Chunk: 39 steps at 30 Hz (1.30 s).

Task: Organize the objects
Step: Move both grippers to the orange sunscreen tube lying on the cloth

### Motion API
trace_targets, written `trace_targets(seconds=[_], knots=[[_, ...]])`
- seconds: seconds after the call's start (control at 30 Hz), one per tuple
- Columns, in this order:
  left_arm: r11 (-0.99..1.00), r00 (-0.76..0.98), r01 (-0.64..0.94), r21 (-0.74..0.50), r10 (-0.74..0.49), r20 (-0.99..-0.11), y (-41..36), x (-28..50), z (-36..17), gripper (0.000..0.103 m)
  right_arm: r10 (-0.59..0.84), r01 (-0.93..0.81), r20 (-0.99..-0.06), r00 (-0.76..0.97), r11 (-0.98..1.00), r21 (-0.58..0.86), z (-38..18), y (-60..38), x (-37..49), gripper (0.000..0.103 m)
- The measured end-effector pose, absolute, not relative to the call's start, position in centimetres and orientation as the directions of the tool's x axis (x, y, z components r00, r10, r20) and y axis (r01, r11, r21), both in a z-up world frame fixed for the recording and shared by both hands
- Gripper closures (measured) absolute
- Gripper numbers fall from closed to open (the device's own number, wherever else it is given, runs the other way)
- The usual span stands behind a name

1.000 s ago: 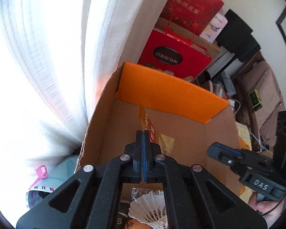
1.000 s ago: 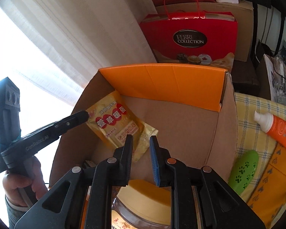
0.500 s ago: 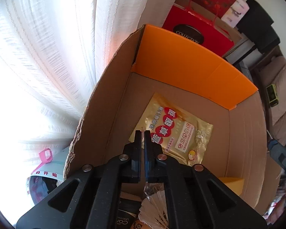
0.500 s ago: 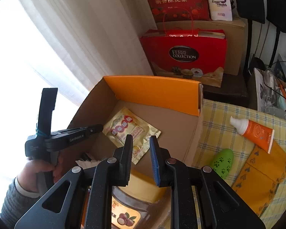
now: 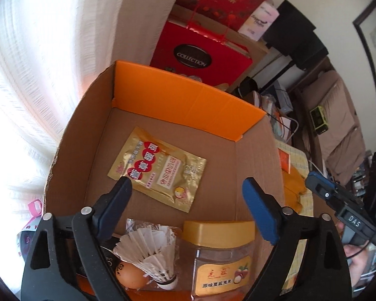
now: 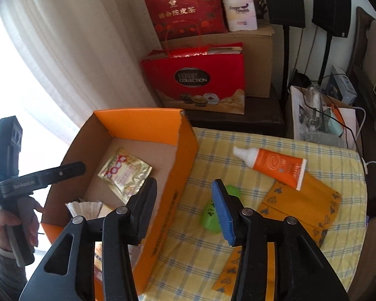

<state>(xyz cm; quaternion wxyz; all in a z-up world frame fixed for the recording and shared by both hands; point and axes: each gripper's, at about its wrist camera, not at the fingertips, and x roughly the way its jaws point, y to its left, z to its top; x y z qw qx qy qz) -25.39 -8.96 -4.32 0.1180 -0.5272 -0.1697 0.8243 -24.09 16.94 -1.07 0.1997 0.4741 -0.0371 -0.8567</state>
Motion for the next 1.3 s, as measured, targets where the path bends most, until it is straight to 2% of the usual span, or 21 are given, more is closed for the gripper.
trace_targets(seconds=[0.1, 0.23, 0.3, 0.57, 0.77, 0.83, 1.0, 1.03, 1.13, 1.17, 1.23, 1.3], knots=[[-0.908, -0.409, -0.059, -0.415, 0.402, -0.819, -7.2, -25.1, -3.3, 0.001, -0.352, 0.279, -0.801, -0.483, -0.93, 0.24, -1.1, 18.6, -24.0, 0.045], [-0.898, -0.387, -0.107, -0.426, 0.432, -0.815, -5.0, -24.4, -2.2, 0.001, -0.315, 0.247, -0.809, -0.497, -0.945, 0.216, -1.2, 20.4, -24.0, 0.035], [-0.892, -0.372, -0.125, -0.434, 0.448, -0.813, -4.2, -24.2, -2.0, 0.001, -0.299, 0.24, -0.813, -0.5, -0.949, 0.202, -1.3, 21.2, -24.1, 0.027], [-0.863, -0.34, -0.163, -0.477, 0.503, -0.794, 0.0, -24.0, -1.0, 0.001, -0.225, 0.206, -0.851, -0.474, -0.968, 0.141, -3.3, 23.9, -26.0, 0.026], [-0.863, -0.34, -0.203, -0.463, 0.506, -0.793, 3.8, -25.0, -0.3, 0.001, -0.229, 0.146, -0.859, -0.457, -0.972, 0.182, -5.0, 26.7, -27.3, 0.026], [-0.863, -0.334, -0.224, -0.453, 0.505, -0.796, 5.4, -25.3, -0.2, 0.004, -0.239, 0.13, -0.859, -0.454, -0.971, 0.201, -5.4, 27.6, -27.6, 0.027], [-0.859, -0.316, -0.229, -0.458, 0.511, -0.799, 8.5, -26.6, -0.5, 0.014, -0.261, 0.088, -0.855, -0.447, -0.965, 0.249, -6.4, 29.5, -28.4, 0.037], [-0.857, -0.316, -0.229, -0.462, 0.514, -0.797, 9.1, -26.9, -0.5, 0.024, -0.265, 0.079, -0.854, -0.448, -0.963, 0.257, -6.6, 29.9, -28.5, 0.038], [-0.861, -0.304, -0.229, -0.453, 0.506, -0.807, 11.0, -27.9, -1.0, 0.04, -0.275, 0.062, -0.848, -0.452, -0.959, 0.278, -6.9, 30.7, -28.8, 0.046], [-0.856, -0.292, -0.239, -0.458, 0.513, -0.807, 11.8, -28.3, -1.3, 0.043, -0.279, 0.057, -0.847, -0.452, -0.957, 0.284, -7.0, 30.9, -29.0, 0.05], [-0.844, -0.266, -0.274, -0.462, 0.528, -0.807, 13.2, -28.9, -2.0, 0.059, -0.287, 0.052, -0.845, -0.452, -0.954, 0.296, -7.1, 31.2, -29.2, 0.055], [-0.859, -0.254, -0.271, -0.434, 0.498, -0.829, 14.3, -29.6, -2.9, 0.061, -0.291, 0.05, -0.842, -0.454, -0.952, 0.302, -7.2, 31.5, -29.3, 0.06]])
